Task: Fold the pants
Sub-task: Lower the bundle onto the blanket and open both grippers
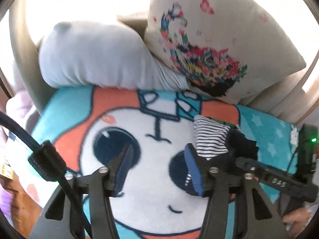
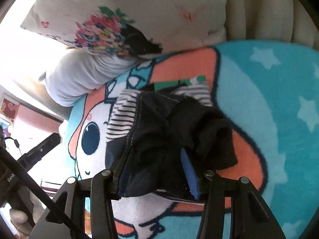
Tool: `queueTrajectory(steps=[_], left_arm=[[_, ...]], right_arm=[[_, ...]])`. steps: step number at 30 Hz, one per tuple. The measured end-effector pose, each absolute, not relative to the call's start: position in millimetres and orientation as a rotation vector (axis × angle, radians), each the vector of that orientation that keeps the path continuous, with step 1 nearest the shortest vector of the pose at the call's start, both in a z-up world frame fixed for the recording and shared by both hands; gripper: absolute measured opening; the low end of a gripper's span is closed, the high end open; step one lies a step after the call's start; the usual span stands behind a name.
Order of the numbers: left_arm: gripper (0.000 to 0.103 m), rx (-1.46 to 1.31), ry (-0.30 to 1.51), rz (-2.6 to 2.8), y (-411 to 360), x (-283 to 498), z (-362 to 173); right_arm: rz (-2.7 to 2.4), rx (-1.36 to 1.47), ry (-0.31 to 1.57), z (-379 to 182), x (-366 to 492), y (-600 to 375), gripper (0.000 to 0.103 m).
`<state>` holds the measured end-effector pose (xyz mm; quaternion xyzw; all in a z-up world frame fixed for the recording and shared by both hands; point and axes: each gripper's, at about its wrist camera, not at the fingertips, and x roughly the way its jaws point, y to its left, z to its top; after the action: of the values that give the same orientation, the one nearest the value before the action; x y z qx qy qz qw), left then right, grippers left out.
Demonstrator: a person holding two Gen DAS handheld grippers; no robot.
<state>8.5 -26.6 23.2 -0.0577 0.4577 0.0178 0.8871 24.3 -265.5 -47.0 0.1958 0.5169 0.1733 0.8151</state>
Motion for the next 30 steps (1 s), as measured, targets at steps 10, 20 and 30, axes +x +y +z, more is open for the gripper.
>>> queueTrajectory(steps=[10, 20, 30], left_arm=[[0.064, -0.060, 0.902, 0.031, -31.4, -9.6, 40.6], [0.067, -0.025, 0.860, -0.008, -31.3, -29.6, 53.2], [0.069, 0.006, 0.780, 0.000, -22.7, -45.4, 66.6]], right_arm=[[0.288, 0.335, 1.030, -16.9, -10.3, -257.0, 0.059], [0.184, 0.319, 1.038, -17.8, -42.2, -258.0, 0.062], [0.143, 0.301, 1.039, -14.4, -58.8, -245.7, 0.063]])
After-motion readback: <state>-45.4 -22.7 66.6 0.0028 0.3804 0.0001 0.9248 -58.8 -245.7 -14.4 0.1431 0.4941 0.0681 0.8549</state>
